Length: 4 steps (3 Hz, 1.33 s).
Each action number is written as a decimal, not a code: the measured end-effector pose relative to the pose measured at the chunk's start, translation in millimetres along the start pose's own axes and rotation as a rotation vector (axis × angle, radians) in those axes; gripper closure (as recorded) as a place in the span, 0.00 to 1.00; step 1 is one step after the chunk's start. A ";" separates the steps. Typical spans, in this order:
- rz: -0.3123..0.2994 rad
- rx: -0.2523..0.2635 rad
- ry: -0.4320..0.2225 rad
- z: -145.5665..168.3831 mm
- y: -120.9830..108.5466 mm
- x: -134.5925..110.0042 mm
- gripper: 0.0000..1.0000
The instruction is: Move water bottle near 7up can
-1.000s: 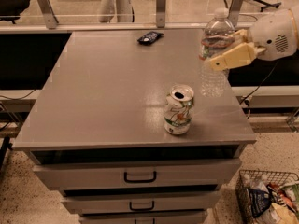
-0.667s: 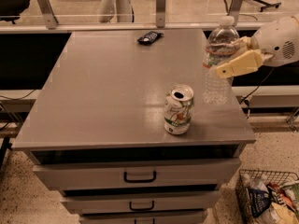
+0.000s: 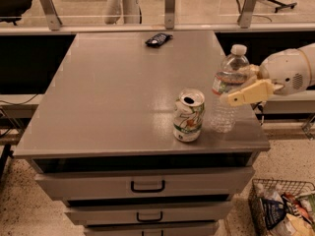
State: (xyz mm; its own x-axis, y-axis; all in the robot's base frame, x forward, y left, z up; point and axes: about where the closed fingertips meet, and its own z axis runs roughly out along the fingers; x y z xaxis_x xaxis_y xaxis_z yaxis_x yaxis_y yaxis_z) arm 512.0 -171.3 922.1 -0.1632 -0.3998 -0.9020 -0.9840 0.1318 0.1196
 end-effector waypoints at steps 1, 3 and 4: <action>-0.052 -0.034 -0.018 8.1 3.2 9.1 1.00; -0.183 -0.077 -0.048 22.4 -1.3 -5.0 1.00; -0.199 -0.101 -0.052 25.5 1.6 -4.3 0.86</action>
Offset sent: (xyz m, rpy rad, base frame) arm 0.0038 0.0201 -0.0073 0.0484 -0.1715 0.1644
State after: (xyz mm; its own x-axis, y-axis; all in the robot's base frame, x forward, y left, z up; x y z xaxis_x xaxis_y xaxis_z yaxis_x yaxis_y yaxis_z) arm 513.0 -146.2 915.6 0.0364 -0.3613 -0.9317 -0.9990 -0.0376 -0.0245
